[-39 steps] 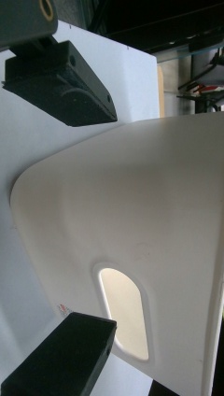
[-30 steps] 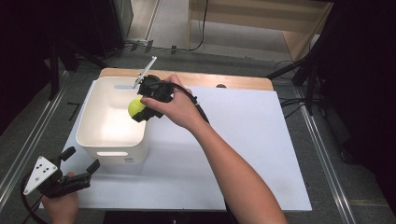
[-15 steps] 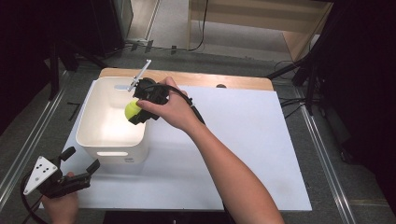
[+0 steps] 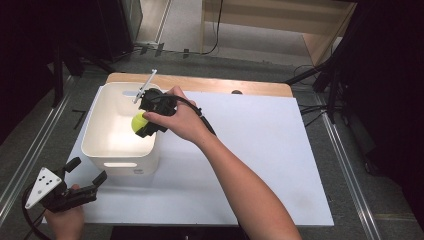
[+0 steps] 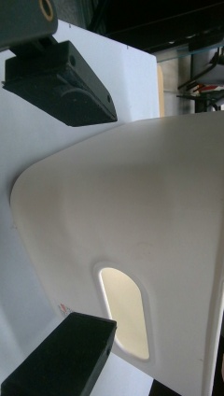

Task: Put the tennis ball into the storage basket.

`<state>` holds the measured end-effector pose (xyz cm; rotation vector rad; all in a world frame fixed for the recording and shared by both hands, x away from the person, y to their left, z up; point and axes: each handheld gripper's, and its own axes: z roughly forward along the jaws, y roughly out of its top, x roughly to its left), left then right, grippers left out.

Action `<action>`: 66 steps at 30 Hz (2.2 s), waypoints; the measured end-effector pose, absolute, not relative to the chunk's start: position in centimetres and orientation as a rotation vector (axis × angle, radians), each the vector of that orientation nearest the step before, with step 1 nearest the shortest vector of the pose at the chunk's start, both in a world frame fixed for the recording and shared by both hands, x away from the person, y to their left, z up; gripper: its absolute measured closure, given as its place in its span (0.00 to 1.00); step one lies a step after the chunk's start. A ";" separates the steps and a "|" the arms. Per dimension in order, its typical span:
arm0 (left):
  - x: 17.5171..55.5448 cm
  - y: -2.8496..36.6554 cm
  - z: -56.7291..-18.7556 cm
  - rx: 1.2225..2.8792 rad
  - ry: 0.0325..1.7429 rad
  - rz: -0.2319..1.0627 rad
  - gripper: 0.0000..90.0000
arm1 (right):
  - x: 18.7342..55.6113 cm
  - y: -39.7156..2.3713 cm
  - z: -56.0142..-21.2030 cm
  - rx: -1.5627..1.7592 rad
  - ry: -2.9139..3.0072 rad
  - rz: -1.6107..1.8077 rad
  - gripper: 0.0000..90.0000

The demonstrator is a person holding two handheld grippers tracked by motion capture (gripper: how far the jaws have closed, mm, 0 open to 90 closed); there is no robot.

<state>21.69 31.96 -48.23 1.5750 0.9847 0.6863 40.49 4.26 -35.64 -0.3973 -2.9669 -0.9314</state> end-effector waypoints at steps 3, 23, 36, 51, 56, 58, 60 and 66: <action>21.7 32.0 -48.2 1.575 0.984 0.684 0.03 | 40.5 4.6 -36.1 -0.370 -2.982 -0.907 0.26; 21.7 32.0 -48.2 1.574 0.981 0.687 0.03 | 39.8 4.7 -37.2 -0.384 -3.060 -0.893 0.18; 21.7 31.9 -48.2 1.583 0.977 0.693 0.03 | 39.4 2.9 -36.4 -0.441 -3.063 -1.041 0.09; 21.7 31.8 -48.3 1.585 0.980 0.694 0.03 | 39.1 -0.1 -35.9 -0.500 -3.068 -1.129 0.01; 21.7 31.8 -48.3 1.590 0.981 0.696 0.03 | 38.9 -1.5 -36.1 -0.553 -3.059 -1.149 0.00; 21.7 31.8 -48.3 1.590 0.980 0.697 0.03 | 38.8 -2.1 -36.2 -0.573 -3.054 -1.163 0.00; 21.7 31.8 -48.3 1.591 0.981 0.697 0.03 | 38.8 -2.7 -36.4 -0.601 -3.052 -1.169 0.00; 21.7 31.8 -48.3 1.590 0.981 0.697 0.03 | 38.4 -4.6 -36.7 -0.653 -3.041 -1.189 0.00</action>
